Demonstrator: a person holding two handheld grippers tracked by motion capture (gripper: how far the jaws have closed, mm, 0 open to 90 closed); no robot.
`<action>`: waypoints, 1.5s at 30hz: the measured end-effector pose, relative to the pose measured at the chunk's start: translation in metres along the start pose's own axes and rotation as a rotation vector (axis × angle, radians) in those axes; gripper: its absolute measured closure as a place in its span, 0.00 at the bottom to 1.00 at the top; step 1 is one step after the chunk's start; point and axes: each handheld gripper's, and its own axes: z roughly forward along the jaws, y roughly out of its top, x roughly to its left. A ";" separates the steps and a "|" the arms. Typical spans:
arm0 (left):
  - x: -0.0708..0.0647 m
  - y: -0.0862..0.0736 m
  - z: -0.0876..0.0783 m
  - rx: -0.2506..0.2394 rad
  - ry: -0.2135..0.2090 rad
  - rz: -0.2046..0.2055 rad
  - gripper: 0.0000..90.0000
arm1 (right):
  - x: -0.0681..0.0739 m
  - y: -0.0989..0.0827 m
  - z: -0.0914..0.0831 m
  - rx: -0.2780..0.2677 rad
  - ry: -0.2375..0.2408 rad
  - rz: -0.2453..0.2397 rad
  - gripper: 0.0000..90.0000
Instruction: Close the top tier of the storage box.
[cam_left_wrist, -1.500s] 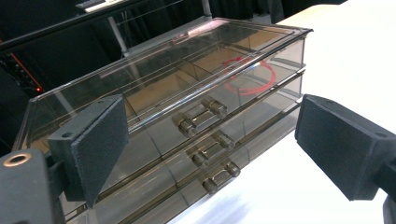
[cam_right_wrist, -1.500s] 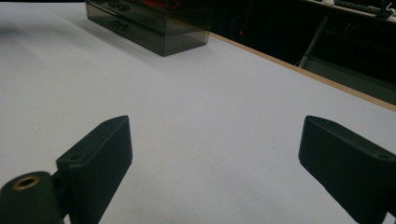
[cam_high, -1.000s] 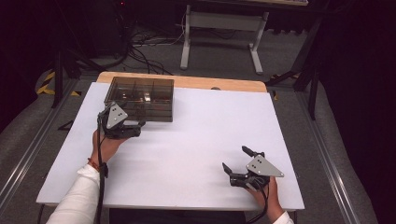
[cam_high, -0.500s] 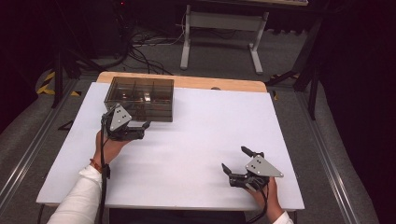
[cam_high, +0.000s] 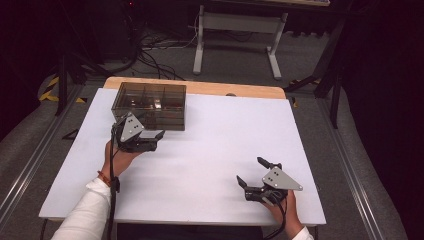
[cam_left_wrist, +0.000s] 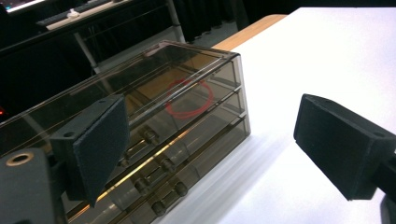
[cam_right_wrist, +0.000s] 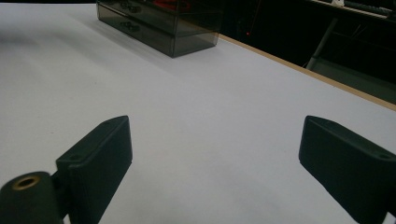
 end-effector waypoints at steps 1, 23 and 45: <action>-0.001 0.000 0.000 0.002 -0.001 0.005 0.13 | 0.000 0.000 0.000 -0.001 0.001 0.001 0.12; -0.017 0.003 -0.004 0.012 -0.066 0.050 0.12 | 0.003 0.001 0.001 0.001 0.008 0.001 0.12; -0.032 0.003 -0.026 -0.002 -0.098 0.109 0.12 | 0.003 0.001 0.000 -0.005 0.014 -0.001 0.12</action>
